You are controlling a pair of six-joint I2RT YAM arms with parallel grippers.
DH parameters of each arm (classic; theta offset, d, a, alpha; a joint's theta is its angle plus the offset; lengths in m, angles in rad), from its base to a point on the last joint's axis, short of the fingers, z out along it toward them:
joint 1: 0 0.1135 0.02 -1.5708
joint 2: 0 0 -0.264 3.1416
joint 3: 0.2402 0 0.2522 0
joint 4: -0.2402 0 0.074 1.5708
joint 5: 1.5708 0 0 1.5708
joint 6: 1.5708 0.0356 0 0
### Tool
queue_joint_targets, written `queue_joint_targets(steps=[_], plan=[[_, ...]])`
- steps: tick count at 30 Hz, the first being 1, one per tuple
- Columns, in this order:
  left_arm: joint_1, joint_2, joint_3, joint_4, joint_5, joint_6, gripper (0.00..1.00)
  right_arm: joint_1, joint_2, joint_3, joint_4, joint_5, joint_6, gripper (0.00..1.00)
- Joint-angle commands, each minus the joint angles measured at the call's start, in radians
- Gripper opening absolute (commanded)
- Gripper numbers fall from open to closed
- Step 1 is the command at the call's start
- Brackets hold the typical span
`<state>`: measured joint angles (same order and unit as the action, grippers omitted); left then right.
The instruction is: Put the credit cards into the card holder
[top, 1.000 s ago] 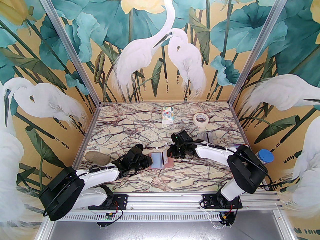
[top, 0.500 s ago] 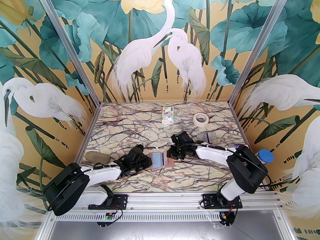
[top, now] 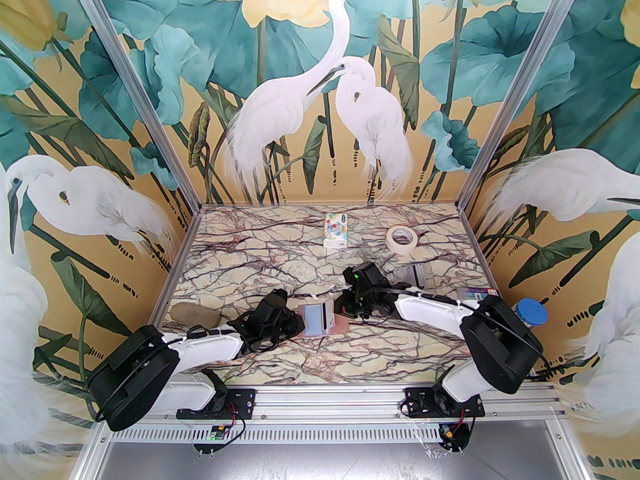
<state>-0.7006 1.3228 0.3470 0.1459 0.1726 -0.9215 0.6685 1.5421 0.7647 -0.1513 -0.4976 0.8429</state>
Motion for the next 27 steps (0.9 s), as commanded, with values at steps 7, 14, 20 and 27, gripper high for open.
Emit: queue_joint_targets(steps=[7,14,20,27], plan=[[-0.009,0.014,-0.018,-0.003,-0.024,-0.008,0.13,0.005,0.01,-0.04,0.068,0.002,0.026,0.0],[-0.01,0.016,-0.02,-0.003,-0.025,-0.009,0.13,0.004,0.011,-0.054,0.093,-0.007,0.035,0.0],[-0.011,0.019,-0.02,0.001,-0.025,-0.01,0.14,0.005,0.014,-0.056,0.092,-0.008,0.038,0.0],[-0.014,0.025,-0.02,0.006,-0.024,-0.011,0.14,0.004,0.033,-0.053,0.095,-0.017,0.041,0.0]])
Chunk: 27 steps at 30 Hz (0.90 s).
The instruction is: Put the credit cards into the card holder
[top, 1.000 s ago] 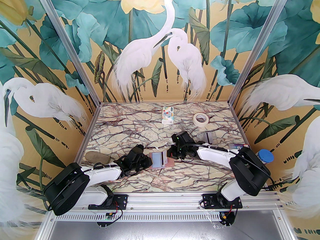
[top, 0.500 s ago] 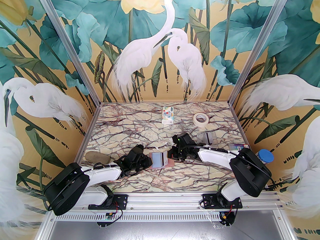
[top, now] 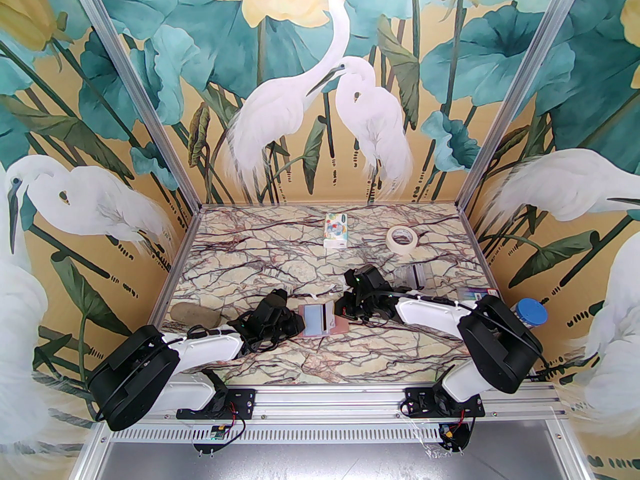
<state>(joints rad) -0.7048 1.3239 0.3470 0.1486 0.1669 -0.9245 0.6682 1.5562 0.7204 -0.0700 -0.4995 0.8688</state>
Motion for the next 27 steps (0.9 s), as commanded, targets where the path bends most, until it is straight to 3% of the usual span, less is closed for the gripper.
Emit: queue_joint_targets(steps=[1,4,9,15,27], plan=[[-0.01,0.024,-0.018,0.003,-0.017,-0.008,0.14,0.004,0.022,-0.008,0.012,-0.016,0.017,0.0],[-0.01,0.023,-0.019,0.003,-0.018,-0.008,0.14,0.004,0.027,-0.003,0.008,-0.018,0.02,0.0],[-0.01,0.024,-0.019,0.003,-0.019,-0.007,0.14,0.005,0.032,0.009,0.006,-0.033,0.021,0.14],[-0.012,0.032,-0.016,0.006,-0.018,-0.006,0.14,0.007,0.029,0.014,0.009,-0.054,0.022,0.19],[-0.011,0.019,-0.014,-0.001,-0.018,-0.004,0.15,0.008,0.016,0.028,-0.029,-0.027,-0.004,0.0]])
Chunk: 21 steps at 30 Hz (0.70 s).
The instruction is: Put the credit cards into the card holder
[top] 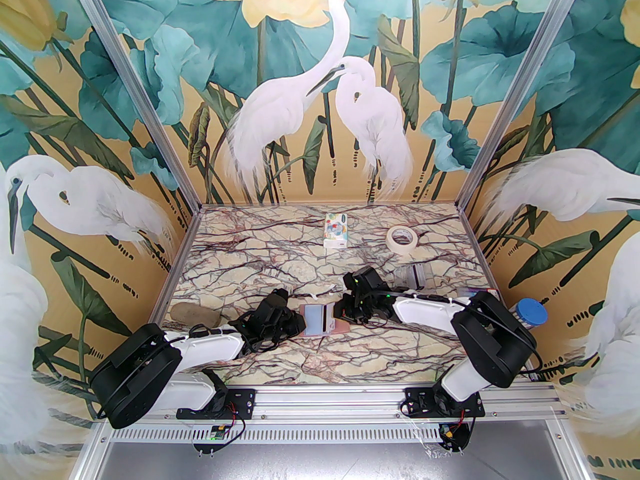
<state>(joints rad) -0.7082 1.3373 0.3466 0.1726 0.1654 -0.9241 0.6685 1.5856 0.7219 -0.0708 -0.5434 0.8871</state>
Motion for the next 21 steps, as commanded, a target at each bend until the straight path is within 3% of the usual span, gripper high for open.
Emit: queue_joint_targets(steps=[1,12,15,21], plan=[[-0.009,-0.003,-0.015,-0.029,-0.017,-0.003,0.16,0.009,-0.025,0.032,-0.049,0.024,-0.03,0.0],[-0.007,-0.345,0.092,-0.259,-0.012,0.105,0.34,-0.003,-0.261,0.116,-0.313,0.096,-0.21,0.0],[-0.007,-0.437,0.132,-0.271,0.045,0.178,0.39,-0.005,-0.336,0.125,-0.314,0.09,-0.265,0.0],[-0.007,-0.605,0.167,-0.221,0.176,0.309,0.57,-0.005,-0.522,0.084,-0.221,0.026,-0.359,0.0]])
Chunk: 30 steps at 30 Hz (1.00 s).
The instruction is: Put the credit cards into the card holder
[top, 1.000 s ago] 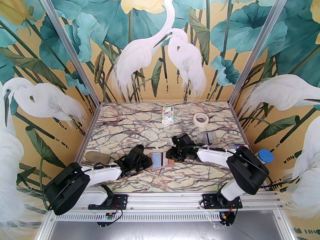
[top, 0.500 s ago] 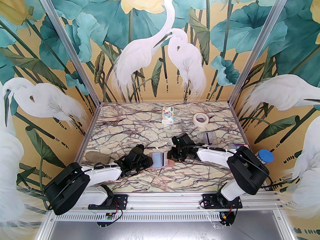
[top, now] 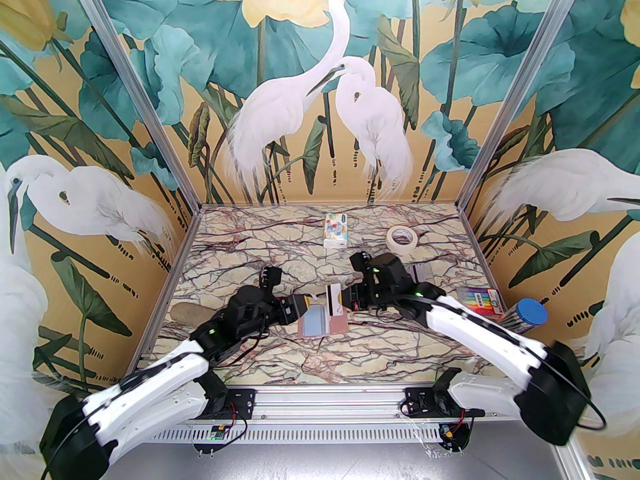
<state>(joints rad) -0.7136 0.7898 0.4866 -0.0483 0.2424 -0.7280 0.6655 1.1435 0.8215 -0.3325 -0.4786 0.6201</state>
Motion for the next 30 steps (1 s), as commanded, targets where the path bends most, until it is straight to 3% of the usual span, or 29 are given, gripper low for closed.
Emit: queue_joint_targets(steps=[1,4,9,12,22,30], plan=[[-0.002,-0.082,0.032,0.002,0.11,0.129,0.6,-0.003,-0.102,-0.021,0.047,-0.052,-0.108,0.0],[-0.001,-0.136,0.056,-0.006,0.151,0.199,0.7,-0.003,-0.152,-0.018,0.046,-0.107,-0.163,0.0],[-0.001,-0.131,0.146,-0.103,0.261,0.299,0.74,-0.003,-0.196,-0.008,0.068,-0.221,-0.189,0.0],[-0.001,-0.093,0.166,-0.067,0.343,0.284,0.73,-0.003,-0.211,-0.004,0.11,-0.293,-0.185,0.0],[-0.002,-0.019,0.165,0.021,0.433,0.247,0.63,-0.003,-0.231,-0.029,0.239,-0.372,-0.092,0.0],[-0.003,0.01,0.126,0.175,0.486,0.167,0.44,-0.001,-0.192,-0.047,0.312,-0.388,-0.024,0.0]])
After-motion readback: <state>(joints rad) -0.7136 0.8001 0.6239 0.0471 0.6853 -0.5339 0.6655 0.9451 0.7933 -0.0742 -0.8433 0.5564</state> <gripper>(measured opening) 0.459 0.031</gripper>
